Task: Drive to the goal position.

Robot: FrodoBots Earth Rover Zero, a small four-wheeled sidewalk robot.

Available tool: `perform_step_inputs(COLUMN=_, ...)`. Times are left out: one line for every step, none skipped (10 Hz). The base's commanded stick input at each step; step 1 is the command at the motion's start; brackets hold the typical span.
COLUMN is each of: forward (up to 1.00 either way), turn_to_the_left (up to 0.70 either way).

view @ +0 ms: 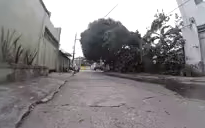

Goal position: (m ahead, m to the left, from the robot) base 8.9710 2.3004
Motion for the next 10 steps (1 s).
perform_step_inputs(forward=0.11, turn_to_the_left=0.0)
perform_step_inputs(forward=0.11, turn_to_the_left=0.0)
perform_step_inputs(forward=0.11, turn_to_the_left=0.0)
perform_step_inputs(forward=0.11, turn_to_the_left=0.0)
perform_step_inputs(forward=0.11, turn_to_the_left=0.0)
perform_step_inputs(forward=0.11, turn_to_the_left=0.0)
perform_step_inputs(forward=0.11, turn_to_the_left=0.0)
perform_step_inputs(forward=0.11, turn_to_the_left=0.0)
perform_step_inputs(forward=0.11, turn_to_the_left=0.0)
perform_step_inputs(forward=0.11, turn_to_the_left=0.0)
